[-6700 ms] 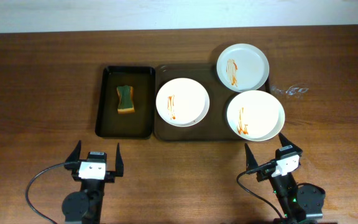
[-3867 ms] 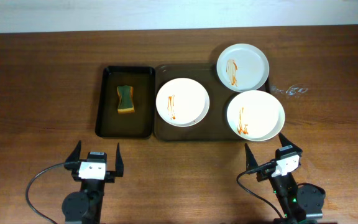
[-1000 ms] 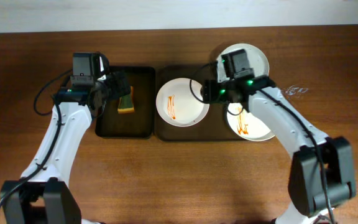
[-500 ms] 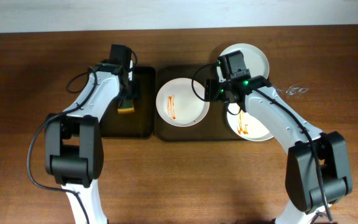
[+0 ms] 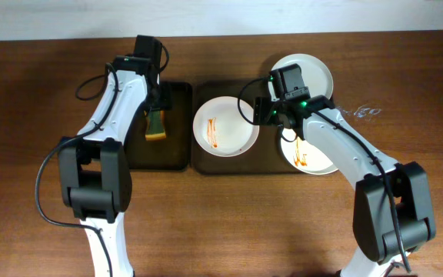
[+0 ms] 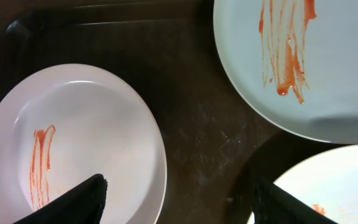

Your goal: Clean dirty plates on tray and stack at the side

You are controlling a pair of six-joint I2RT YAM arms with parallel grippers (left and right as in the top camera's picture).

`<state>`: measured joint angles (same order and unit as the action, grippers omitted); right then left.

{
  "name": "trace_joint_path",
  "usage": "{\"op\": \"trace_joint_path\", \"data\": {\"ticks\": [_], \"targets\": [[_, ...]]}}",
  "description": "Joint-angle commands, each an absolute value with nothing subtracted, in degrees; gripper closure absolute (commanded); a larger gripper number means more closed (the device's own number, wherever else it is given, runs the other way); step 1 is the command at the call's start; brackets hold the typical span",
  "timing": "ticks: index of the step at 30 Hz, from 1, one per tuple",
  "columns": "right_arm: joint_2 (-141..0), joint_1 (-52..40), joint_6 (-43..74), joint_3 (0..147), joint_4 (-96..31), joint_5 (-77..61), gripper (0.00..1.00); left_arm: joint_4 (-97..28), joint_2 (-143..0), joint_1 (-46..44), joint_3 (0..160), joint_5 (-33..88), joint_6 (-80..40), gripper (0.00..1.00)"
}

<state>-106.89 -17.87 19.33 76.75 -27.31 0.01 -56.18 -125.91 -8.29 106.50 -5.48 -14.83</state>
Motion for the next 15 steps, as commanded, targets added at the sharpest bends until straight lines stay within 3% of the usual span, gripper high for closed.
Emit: {"op": "trace_joint_path", "data": {"ticks": [1, 4, 8, 9, 11, 15], "targets": [[-107.22, -17.63, 19.62, 76.38, -27.14, 0.69, 0.25, -55.59, -127.31, -7.97, 103.31, -7.4, -17.17, 0.4], [-107.22, -17.63, 19.59, 76.38, -27.2, 0.69, 0.25, -53.65, -130.41, -7.77, 101.06, -7.33, -17.04, 0.38], [-107.22, -17.63, 19.59, 76.38, -27.38, 0.69, 0.25, -53.63, -132.66, -7.7, 101.06, -7.33, -15.16, 0.46], [-107.22, -17.63, 19.59, 76.38, -27.4, 0.71, 0.25, -53.43, -132.81, -7.73, 101.06, -7.33, -15.16, 0.58], [-107.22, -17.63, 19.59, 76.38, -27.4, 0.69, 0.25, -53.39, -132.97, -7.7, 101.08, -7.38, -15.18, 1.0], [-107.22, -17.63, 20.01, 76.38, -27.64, 0.58, 0.33, -56.31, -132.62, -7.73, 104.47, -7.33, -15.18, 1.0]]}}
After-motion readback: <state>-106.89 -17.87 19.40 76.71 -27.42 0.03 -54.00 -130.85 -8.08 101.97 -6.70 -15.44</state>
